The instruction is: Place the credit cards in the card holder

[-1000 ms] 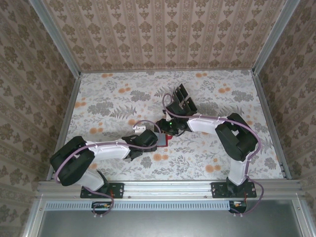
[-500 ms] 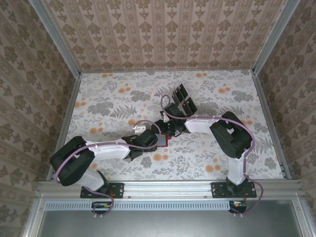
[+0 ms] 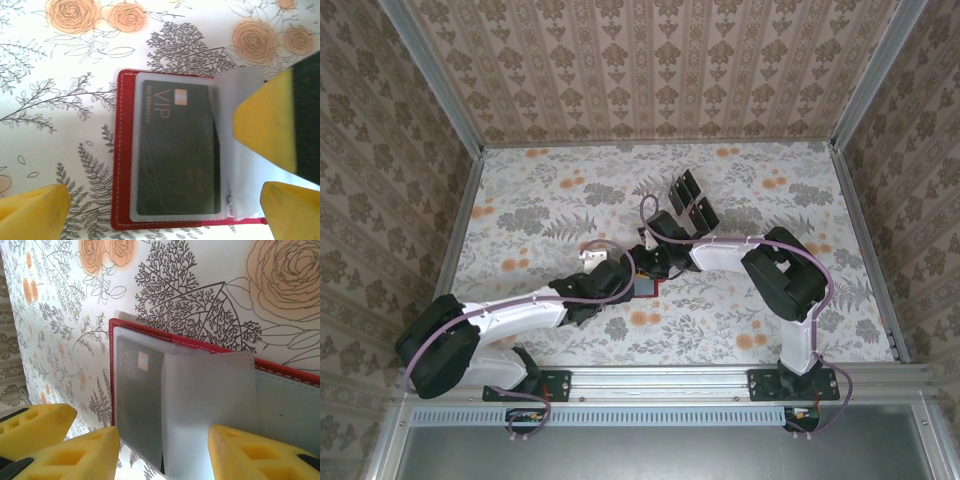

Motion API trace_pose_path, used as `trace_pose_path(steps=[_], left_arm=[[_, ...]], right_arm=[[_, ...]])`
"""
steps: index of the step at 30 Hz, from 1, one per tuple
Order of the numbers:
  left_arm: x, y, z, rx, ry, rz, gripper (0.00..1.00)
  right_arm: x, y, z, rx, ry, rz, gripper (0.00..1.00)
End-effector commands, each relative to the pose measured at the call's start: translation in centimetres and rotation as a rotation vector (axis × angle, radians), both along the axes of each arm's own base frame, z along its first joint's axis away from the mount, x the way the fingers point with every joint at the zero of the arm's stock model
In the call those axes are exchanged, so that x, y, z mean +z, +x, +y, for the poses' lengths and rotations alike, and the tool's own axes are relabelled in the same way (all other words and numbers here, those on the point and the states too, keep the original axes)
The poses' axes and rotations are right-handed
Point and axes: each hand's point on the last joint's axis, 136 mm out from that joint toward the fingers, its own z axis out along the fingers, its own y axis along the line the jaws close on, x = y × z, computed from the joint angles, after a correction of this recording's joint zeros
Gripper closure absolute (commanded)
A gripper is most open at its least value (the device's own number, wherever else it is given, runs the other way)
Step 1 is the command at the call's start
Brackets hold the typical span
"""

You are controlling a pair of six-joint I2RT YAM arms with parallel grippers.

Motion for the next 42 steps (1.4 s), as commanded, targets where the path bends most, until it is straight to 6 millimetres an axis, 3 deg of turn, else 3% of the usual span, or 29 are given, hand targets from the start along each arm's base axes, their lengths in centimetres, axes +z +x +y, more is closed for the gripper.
trace_pose_path(steps=[1,17,22,29,42], left_arm=[[-0.8,-0.5,0.9,-0.010,0.021,0.016,0.00],[-2.4,0.1,-1.2,-0.057,0.013,0.046,0.00],[-3.5,-0.2,-0.4,-0.018,0.036,0.066,0.00],[-4.6,-0.8,0.8,0.024,0.049,0.088,0.00],[-4.7,-0.9,1.1,0.031,0.056,0.093,0.00]], right_arm=[[-0.2,0.0,0.5,-0.010,-0.005,0.018,0.50],[0.1,0.1,0.5,-0.020,-0.009,0.014,0.50],[1.4,0.6,0.3,-0.028,0.005,-0.013,0.50],[3.2,2.0,-2.3,-0.073,-0.032,-0.091,0.49],[0.6,2.6,-4.0,-0.094,-0.117,-0.106,0.49]])
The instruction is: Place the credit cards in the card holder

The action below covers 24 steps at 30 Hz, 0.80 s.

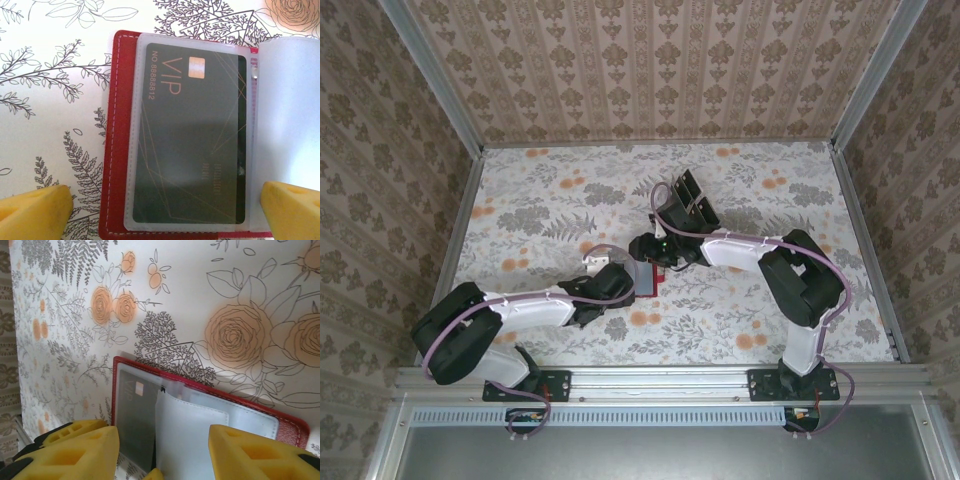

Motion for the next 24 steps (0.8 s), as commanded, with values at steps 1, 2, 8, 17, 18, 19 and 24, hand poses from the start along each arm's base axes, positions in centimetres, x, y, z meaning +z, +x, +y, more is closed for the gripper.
trace_pose_path(steps=[1,2,8,17,18,19,24], left_arm=[[-1.6,-0.9,1.2,0.021,0.036,0.045,0.00],[-1.7,-0.9,1.2,0.021,0.037,0.046,0.00],[-1.7,-0.9,1.2,0.018,0.038,0.047,0.00],[-1.7,-0.9,1.2,0.016,0.038,0.047,0.00],[-1.7,-0.9,1.1,0.015,0.038,0.047,0.00],[-1.7,-0.9,1.1,0.015,0.038,0.046,0.00],[-1.7,-0.8,1.1,0.013,0.035,0.045,0.00]], right_arm=[[-1.9,-0.3,-0.9,0.000,-0.069,0.009,0.49],[-2.2,-0.3,-1.0,0.001,-0.073,0.013,0.49],[-3.5,-0.3,-1.0,0.003,-0.090,0.032,0.49],[-4.3,-0.8,-0.4,0.026,-0.073,0.055,0.49],[-4.3,-0.9,-0.2,0.033,-0.069,0.056,0.49],[-4.2,-1.0,0.0,0.042,-0.062,0.056,0.49],[-3.7,-1.4,1.0,0.073,-0.030,0.051,0.49]])
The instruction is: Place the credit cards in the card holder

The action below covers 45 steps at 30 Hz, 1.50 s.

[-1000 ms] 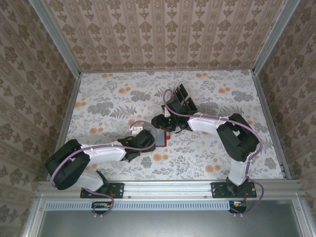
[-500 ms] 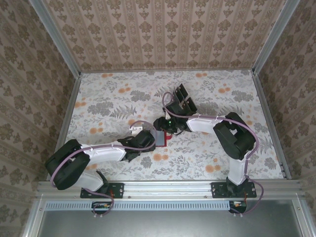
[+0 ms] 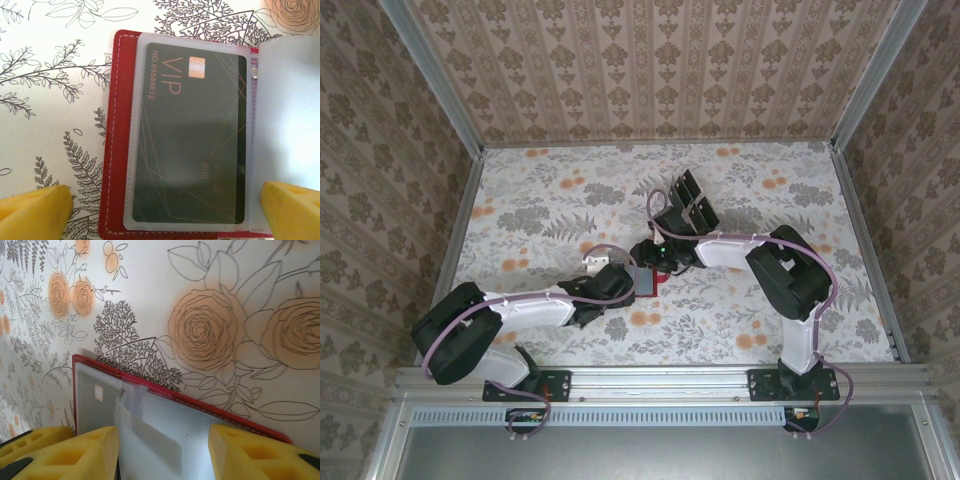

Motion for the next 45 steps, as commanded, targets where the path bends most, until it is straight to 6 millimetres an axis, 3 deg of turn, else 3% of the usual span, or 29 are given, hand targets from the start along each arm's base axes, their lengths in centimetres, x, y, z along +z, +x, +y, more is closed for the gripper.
trace_pose_path(steps=[1,7,14,25,32,39,45], left_arm=[[-1.6,-0.8,1.0,0.012,0.034,0.044,0.00],[-1.4,-0.7,1.0,0.010,0.029,0.039,0.00],[0.4,-0.3,0.9,-0.004,0.021,0.000,0.00],[1.4,-0.6,1.3,-0.006,-0.004,-0.020,0.00],[4.6,-0.8,3.9,0.073,-0.038,-0.090,0.00],[6.6,-1.6,6.9,0.143,-0.104,-0.139,0.00],[6.2,-2.4,8.3,0.165,-0.125,-0.132,0.00]], right_arm=[[-0.4,-1.1,1.1,0.056,0.019,0.016,0.49],[0.5,-1.3,1.8,0.069,0.047,0.014,0.49],[2.4,-1.8,1.9,0.079,0.047,-0.009,0.49],[3.2,-2.3,2.5,0.087,0.032,-0.019,0.49],[4.9,-2.9,4.6,0.122,0.030,-0.038,0.48],[2.4,-2.4,7.5,0.143,-0.011,-0.006,0.48],[0.0,-1.9,9.0,0.140,-0.033,0.019,0.48]])
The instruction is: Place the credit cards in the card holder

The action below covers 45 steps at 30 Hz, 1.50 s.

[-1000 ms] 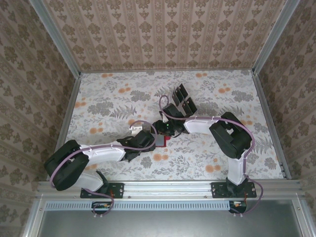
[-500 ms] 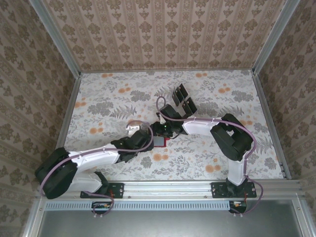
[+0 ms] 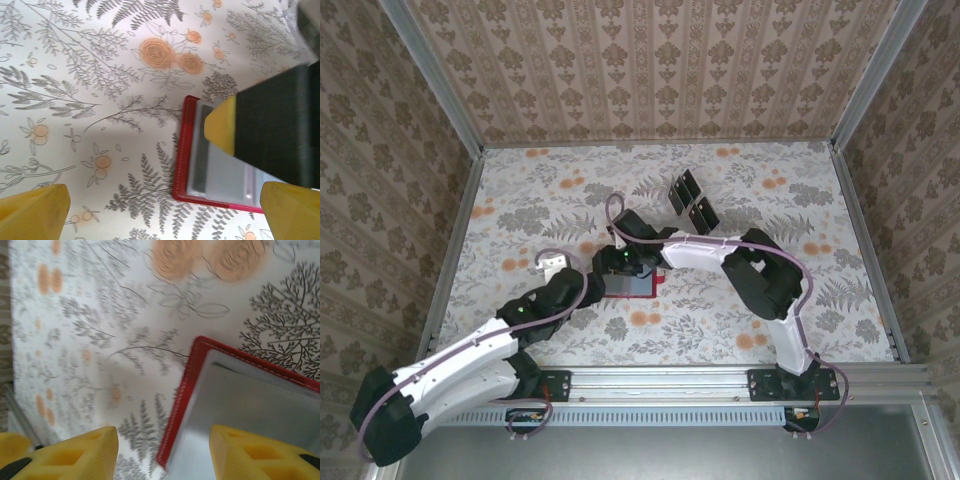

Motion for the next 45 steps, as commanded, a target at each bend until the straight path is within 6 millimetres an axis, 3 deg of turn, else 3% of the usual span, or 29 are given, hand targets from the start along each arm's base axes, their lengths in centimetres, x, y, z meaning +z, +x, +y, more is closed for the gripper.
trace_pose_path(steps=[1,6,10,15,17,20,26,32,38,45], left_arm=[[-1.6,-1.0,1.6,0.029,0.029,0.045,0.00],[-2.5,-1.3,1.6,0.021,0.017,0.064,0.00],[-3.0,-1.1,1.5,0.017,0.016,0.073,0.00],[-3.2,-0.4,1.2,-0.005,0.029,0.087,0.00],[-3.1,0.0,0.9,-0.015,0.032,0.089,0.00],[-2.9,0.8,0.3,-0.038,0.038,0.090,0.00],[-3.0,2.7,-1.1,-0.085,0.079,0.116,0.00],[-3.2,4.9,-2.5,-0.121,0.117,0.133,0.00],[-3.8,6.3,-3.0,-0.125,0.138,0.160,0.00],[-4.1,7.3,-3.0,-0.122,0.147,0.174,0.00]], right_arm=[[-1.7,0.1,0.1,-0.020,-0.047,0.030,0.48],[-1.4,0.1,0.4,-0.018,-0.046,0.030,0.48],[0.1,0.3,0.5,-0.012,-0.029,0.018,0.48],[5.4,1.9,-0.3,-0.027,0.028,-0.061,0.48],[7.7,3.0,-1.6,-0.046,0.035,-0.102,0.48],[9.4,4.7,-4.6,-0.080,-0.025,-0.138,0.48],[9.3,8.5,-12.1,-0.150,-0.253,-0.193,0.49],[9.5,12.5,-17.3,-0.150,-0.547,-0.305,0.55],[8.6,15.6,-19.6,-0.124,-0.760,-0.365,0.62],[7.2,17.6,-20.6,-0.114,-0.861,-0.382,0.64]])
